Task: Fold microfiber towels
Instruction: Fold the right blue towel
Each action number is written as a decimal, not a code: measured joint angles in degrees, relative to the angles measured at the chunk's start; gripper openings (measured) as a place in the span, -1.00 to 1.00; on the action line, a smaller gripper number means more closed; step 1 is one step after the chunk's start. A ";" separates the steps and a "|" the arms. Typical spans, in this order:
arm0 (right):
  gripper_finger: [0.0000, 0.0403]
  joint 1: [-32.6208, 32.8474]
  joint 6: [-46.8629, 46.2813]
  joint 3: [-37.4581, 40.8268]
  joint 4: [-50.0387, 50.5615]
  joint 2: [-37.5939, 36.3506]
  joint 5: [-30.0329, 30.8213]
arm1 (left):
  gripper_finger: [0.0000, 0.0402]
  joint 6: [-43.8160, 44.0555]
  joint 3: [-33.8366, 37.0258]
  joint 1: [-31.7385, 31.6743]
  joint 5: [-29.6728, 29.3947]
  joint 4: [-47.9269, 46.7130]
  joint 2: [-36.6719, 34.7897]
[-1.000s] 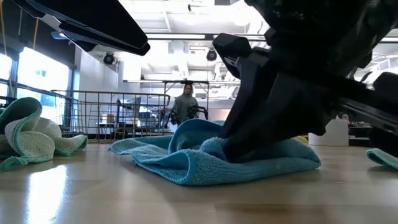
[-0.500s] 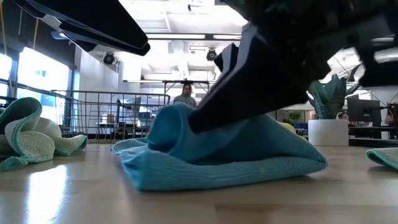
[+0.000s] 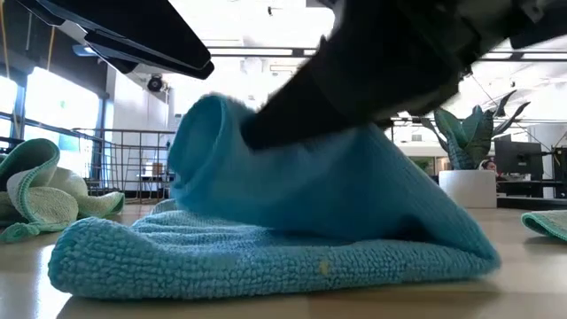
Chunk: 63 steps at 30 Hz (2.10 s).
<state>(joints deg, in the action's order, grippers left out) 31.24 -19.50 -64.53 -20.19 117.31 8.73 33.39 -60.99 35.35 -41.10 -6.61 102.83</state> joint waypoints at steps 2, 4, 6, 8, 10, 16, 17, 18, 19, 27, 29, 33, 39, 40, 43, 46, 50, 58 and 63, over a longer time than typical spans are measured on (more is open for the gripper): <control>-0.76 0.09 -0.08 0.00 -0.97 1.00 -1.92 | -0.69 -0.11 0.00 -0.02 0.00 0.00 0.00; -0.63 0.07 -0.18 0.00 -3.08 1.69 -3.82 | -0.69 -0.06 0.00 -0.01 0.00 0.00 0.00; -0.51 0.07 -0.08 0.00 -4.81 1.95 -5.37 | -0.69 -0.04 0.00 -0.02 0.00 0.00 0.00; -0.41 0.07 -0.18 0.00 -5.94 1.95 -5.68 | -0.69 0.00 0.00 -0.01 0.00 0.01 0.00; -0.33 -0.07 -0.09 0.00 -7.08 1.87 -5.74 | -0.69 0.01 0.00 -0.02 0.00 0.00 0.00; -0.26 -0.47 0.26 0.00 4.33 -2.91 -7.37 | -0.69 0.84 0.00 -0.02 1.43 0.09 0.00; -0.26 -0.47 0.58 0.00 7.24 -4.11 -7.31 | -0.69 0.90 0.00 0.00 1.59 0.06 0.00; -0.27 -0.43 1.40 0.00 9.73 -5.22 -6.89 | -0.69 0.90 0.00 0.00 1.66 0.07 0.00; -0.29 -0.08 2.13 0.00 12.03 -6.12 -5.72 | -0.69 0.92 0.00 0.00 1.66 0.07 0.00; -0.37 3.88 -1.10 1.63 17.16 -5.77 6.75 | -0.69 0.94 0.00 0.00 1.86 0.52 0.00; -0.39 4.61 -3.45 2.11 15.79 -5.76 9.88 | -0.69 0.92 0.00 0.00 1.88 0.64 0.00; -0.45 5.60 -12.27 4.22 15.78 -5.76 15.32 | -0.69 0.94 0.00 -0.26 1.86 0.70 0.00; -0.52 7.31 -21.36 5.95 15.74 -5.76 15.32 | -0.69 0.94 0.00 -0.30 1.88 0.74 0.00; -0.53 7.66 -21.42 5.95 15.63 -5.76 15.33 | -0.69 0.92 0.00 -0.31 1.86 0.74 0.00; -0.54 8.40 -19.99 5.95 16.20 -5.76 16.35 | -0.69 0.32 0.00 -0.53 1.75 0.76 0.00; -0.54 8.38 -19.02 5.95 18.00 -5.76 18.34 | -0.69 -0.50 0.00 -0.90 1.60 0.76 0.00; -0.54 7.56 -16.35 5.95 20.48 -5.52 18.29 | -0.69 -0.61 0.00 -1.51 1.64 0.72 0.00; -0.54 4.21 -2.12 5.77 24.80 -5.56 18.70 | -0.69 -2.54 0.00 -3.26 1.86 0.61 0.00; -0.54 0.38 6.85 5.63 31.22 -5.75 23.30 | -0.69 -2.56 0.00 -4.73 1.87 0.55 0.00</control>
<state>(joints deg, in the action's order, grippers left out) 31.61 -12.65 -58.90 11.03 111.56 32.03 30.83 -60.99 30.62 -39.24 -6.06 102.83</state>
